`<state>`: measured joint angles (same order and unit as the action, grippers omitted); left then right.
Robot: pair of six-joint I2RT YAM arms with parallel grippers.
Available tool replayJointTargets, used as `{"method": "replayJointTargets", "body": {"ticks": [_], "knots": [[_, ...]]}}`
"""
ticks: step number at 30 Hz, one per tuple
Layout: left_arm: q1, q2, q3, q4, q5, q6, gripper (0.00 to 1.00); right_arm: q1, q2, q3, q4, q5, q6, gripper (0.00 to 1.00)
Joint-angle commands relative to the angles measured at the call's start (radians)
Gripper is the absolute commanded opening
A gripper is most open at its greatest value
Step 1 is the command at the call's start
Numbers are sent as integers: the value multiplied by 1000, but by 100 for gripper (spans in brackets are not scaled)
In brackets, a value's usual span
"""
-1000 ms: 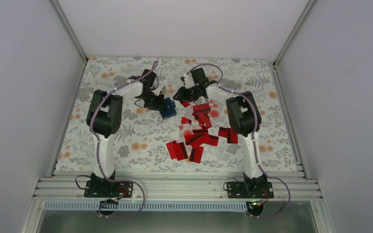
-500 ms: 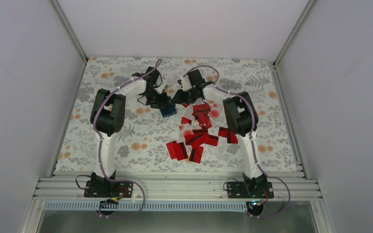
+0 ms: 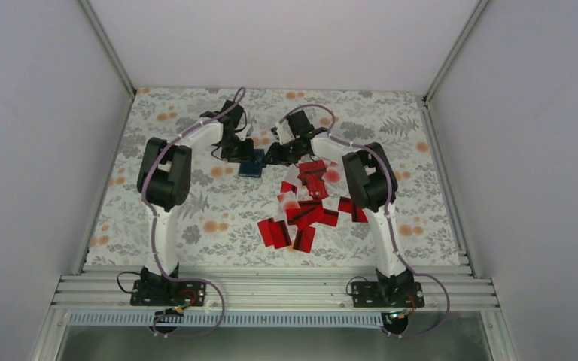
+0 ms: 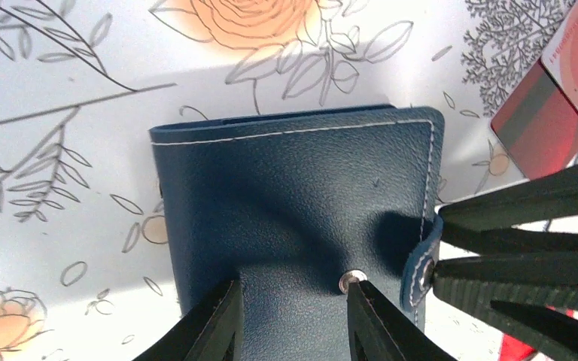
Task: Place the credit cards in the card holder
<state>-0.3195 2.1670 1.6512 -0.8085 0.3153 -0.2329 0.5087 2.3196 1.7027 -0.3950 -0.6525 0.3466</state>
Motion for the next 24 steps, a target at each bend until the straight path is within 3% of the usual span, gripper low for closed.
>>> {"method": "replayJointTargets", "body": {"ticks": [1,5,16,24], "knots": [[15,-12,-41,44,-103,-27,38,12,31,12,-27,-16,-17,20],[21,-25,-57,52,-98,-28,45,13,35,19,-27,-19,-15,20],[58,-76,-92,89,-114,-31,47,11,46,43,-23,-39,-5,20],[117,-173,-137,142,85,-32,73,11,26,41,0,-67,10,20]]}}
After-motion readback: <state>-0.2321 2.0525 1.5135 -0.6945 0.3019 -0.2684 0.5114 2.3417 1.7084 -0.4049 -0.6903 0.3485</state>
